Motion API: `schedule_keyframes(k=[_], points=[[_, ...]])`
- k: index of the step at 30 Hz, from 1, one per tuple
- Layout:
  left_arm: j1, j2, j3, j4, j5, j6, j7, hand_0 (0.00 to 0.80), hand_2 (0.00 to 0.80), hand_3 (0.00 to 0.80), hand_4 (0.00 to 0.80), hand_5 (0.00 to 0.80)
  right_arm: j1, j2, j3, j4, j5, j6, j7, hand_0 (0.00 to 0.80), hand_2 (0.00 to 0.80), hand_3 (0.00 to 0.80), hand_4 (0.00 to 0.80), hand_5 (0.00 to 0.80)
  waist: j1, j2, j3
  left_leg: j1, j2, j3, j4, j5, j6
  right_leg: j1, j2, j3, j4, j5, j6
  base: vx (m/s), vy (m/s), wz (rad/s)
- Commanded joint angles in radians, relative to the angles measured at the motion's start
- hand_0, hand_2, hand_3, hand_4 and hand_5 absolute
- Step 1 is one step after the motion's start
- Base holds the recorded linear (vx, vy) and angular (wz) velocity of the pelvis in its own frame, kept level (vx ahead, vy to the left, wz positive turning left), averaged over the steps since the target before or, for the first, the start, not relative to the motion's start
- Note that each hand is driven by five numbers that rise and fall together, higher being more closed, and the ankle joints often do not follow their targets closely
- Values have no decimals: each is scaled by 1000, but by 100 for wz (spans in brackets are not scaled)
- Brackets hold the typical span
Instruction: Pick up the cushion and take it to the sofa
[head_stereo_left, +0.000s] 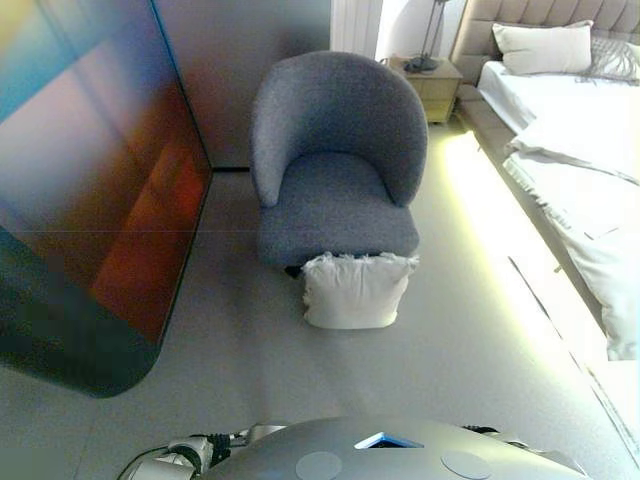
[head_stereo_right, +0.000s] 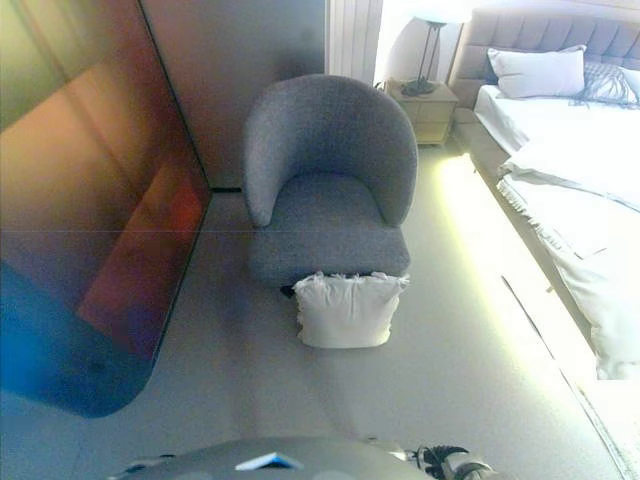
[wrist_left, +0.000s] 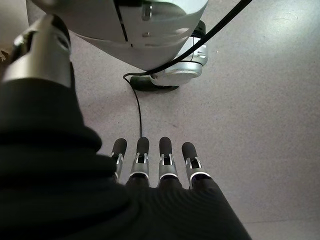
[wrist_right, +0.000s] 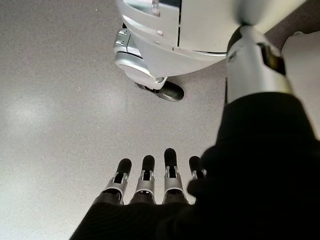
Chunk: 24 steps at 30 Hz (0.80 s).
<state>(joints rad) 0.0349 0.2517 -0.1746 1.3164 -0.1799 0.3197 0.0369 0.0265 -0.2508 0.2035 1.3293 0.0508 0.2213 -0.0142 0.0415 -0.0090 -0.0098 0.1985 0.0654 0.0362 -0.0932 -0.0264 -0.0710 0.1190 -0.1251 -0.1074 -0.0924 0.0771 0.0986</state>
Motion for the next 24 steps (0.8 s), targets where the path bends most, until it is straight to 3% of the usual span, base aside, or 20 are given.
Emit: schedule_keyframes(k=[1, 7, 10, 12, 13, 15, 18, 21, 24], points=[[-66, -19, 2, 52, 6, 11, 5, 0, 0, 0, 0, 0, -59, -8, 0, 47, 8, -21, 4, 0, 0, 0, 0, 0, -9, -16, 64, -28, -84, -27, 17, -39, 81, 23, 58, 18, 77, -116, -32, 28, -9, 9], [-79, -12, 11, 40, -38, 13, 37, 0, 0, 0, 0, 0, -74, -11, 19, 23, -20, -26, 7, 0, 0, 0, 0, 0, -8, -27, 82, -42, -77, -22, 81, -56, 82, 6, 67, 22, 114, -131, -48, -12, -63, 12], [-88, -14, 29, 50, -33, -14, 40, 0, 0, 0, 0, 0, -94, -22, 30, 15, -9, -41, 22, 0, 0, 0, 0, 0, 14, -68, 114, -136, -93, -23, 340, -118, 71, -9, 35, -2, 135, -132, -72, -62, -164, 16], [-88, -22, 35, 57, -33, -39, 30, 0, 0, 0, 0, 0, -116, -34, 41, -3, 18, -23, 7, 0, 0, 0, 0, 0, 38, -83, 159, -281, -93, -22, 585, -44, 51, -17, 25, -14, 161, -133, -101, -68, -142, 23], [-85, -25, 37, 59, -36, -46, 25, 0, 0, 0, 0, 0, -124, -39, 43, -7, 23, -18, 8, 0, 0, 0, 0, 0, 44, -78, 169, -321, -87, -15, 628, -24, 48, -20, 29, -16, 173, -137, -110, -19, -80, 15], [-71, -28, 47, 58, -37, -58, 19, 0, 0, 0, 0, 0, -135, -48, 42, -11, 11, -21, 18, 0, 0, 0, 0, 0, 64, -58, 187, -376, -79, -20, 605, 29, 41, -5, 45, 1, 186, -152, -111, 88, 33, -9], [-42, -26, 66, 51, -48, -68, 12, 0, 0, 0, 0, 0, -140, -48, 38, -1, 7, -20, 9, 0, 0, 0, 0, 0, 91, -13, 196, -386, -43, -26, 417, 125, 16, 51, 85, 36, 175, -192, -101, 306, 88, -57], [-15, -19, 77, 47, -19, -65, -7, 0, 0, 0, 0, 0, -128, -46, 33, 12, 6, -28, 7, 0, 0, 0, 0, 0, 121, 20, 192, -414, 2, -5, 214, 236, -10, 141, 118, 76, 172, -253, -98, 515, 79, -50], [2, -19, 68, 43, -16, -53, -21, 0, 0, 0, 0, 0, -111, -45, 27, 21, 17, -25, 1, 0, 0, 0, 0, 0, 142, 28, 182, -441, 35, 17, 84, 267, -24, 224, 121, 137, 202, -340, -101, 598, 129, 12]])
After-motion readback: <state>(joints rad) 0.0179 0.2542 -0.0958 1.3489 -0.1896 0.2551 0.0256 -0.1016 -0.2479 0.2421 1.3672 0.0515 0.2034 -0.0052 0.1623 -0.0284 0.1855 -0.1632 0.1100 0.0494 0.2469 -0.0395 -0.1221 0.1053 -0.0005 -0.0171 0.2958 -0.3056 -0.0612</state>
